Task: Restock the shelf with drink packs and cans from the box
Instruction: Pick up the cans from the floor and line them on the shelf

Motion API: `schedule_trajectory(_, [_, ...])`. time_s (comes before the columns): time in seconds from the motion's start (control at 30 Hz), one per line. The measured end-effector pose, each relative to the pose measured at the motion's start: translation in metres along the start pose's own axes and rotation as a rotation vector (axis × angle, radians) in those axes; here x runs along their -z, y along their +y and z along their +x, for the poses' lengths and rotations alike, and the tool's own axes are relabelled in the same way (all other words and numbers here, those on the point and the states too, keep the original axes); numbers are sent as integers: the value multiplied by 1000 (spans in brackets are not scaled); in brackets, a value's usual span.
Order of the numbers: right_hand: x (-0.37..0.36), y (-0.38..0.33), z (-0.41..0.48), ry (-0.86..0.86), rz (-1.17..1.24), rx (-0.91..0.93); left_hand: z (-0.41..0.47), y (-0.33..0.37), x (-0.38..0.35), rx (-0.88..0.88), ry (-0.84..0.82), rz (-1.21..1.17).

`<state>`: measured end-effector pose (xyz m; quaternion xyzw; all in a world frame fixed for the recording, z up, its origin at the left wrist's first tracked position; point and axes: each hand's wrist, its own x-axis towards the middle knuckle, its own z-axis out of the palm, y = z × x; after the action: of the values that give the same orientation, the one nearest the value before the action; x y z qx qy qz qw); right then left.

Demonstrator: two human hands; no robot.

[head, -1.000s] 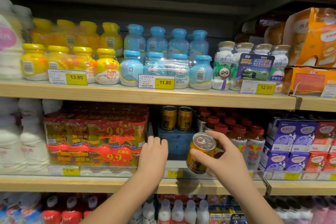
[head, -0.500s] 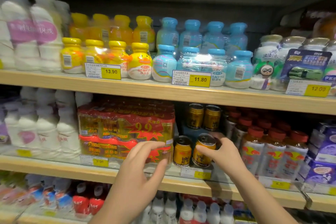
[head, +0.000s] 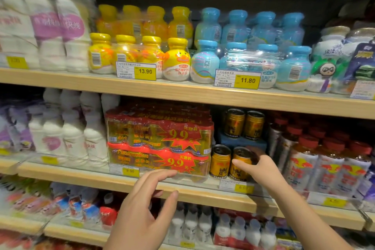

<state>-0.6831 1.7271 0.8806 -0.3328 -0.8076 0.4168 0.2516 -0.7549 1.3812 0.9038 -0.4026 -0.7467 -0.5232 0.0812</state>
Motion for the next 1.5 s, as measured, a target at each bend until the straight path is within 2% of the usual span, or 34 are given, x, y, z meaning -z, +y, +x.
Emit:
schedule_trajectory(0.1, [0,-1,-4,3,-58,12,-5,-2,-3,17,-34,-37])
schedule_trajectory(0.23, [2,-5,-21,90,-126,28,-10,-4,-8,17,-71,-74])
schedule_trajectory(0.47, [26,-14,-95,142,107,154,-14,-7,-42,45,-219,-211])
schedule_trajectory(0.73, [56,56,-216,226,201,144,-68,-4,-131,83,-421,-334])
schedule_trajectory(0.93, [55,155,-295,301,292,62,-145,-4,-198,95,-556,-326])
schedule_trajectory(1.13, [29,287,-376,277,333,-123,-247,-42,-276,177,-699,-258])
schedule_trajectory(1.2, [10,340,-409,264,306,-214,-290,-72,-303,209,-739,-247])
schedule_trajectory(1.3, [-31,421,-462,240,261,-366,-363,-137,-340,352,-824,-205])
schedule_trajectory(1.5, [-139,576,-540,201,236,-599,-519,-308,-403,540,-988,-60])
